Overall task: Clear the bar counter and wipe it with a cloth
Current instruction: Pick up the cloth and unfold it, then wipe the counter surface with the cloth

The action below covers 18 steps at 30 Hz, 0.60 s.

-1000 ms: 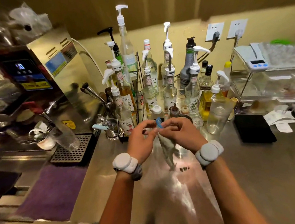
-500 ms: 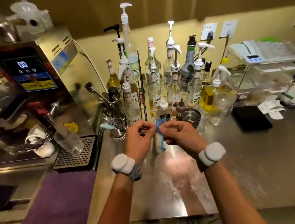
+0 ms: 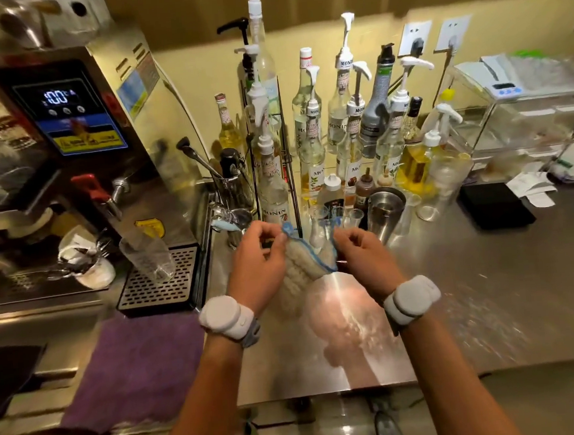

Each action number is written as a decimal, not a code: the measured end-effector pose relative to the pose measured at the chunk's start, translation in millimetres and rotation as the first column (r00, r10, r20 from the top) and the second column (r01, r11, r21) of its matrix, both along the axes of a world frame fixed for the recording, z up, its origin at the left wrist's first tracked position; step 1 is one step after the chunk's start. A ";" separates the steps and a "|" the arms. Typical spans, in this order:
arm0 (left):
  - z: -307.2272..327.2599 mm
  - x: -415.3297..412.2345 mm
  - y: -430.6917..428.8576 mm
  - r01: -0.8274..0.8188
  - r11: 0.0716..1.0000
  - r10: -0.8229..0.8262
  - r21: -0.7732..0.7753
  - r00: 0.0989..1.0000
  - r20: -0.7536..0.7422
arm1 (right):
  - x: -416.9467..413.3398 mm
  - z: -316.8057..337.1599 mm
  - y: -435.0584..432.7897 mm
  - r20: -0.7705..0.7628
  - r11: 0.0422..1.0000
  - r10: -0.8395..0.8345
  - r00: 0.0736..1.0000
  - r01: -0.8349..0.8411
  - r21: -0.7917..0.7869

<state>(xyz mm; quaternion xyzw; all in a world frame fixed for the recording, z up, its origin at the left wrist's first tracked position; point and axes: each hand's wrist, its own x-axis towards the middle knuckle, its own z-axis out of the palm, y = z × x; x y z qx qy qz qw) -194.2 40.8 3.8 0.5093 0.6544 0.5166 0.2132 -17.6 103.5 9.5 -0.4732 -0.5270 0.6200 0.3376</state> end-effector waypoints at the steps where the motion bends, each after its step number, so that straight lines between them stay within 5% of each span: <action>1: -0.8 -4.9 -4.9 0.006 1.000 -0.006 -0.012 1.000 0.010 | 1.8 -3.1 -3.0 -0.008 0.998 -0.049 0.999 0.048 -0.026; 10: -3.0 -19.7 -39.0 -0.031 0.999 0.028 -0.035 0.996 -0.080 | 14.4 -10.8 -24.1 -0.052 0.983 -0.174 0.983 0.170 -0.075; 18: -47.1 -40.4 -25.2 -0.161 0.962 0.133 -0.219 0.982 -0.137 | -2.3 -28.6 -1.4 -0.066 0.900 -0.187 0.980 0.144 -0.412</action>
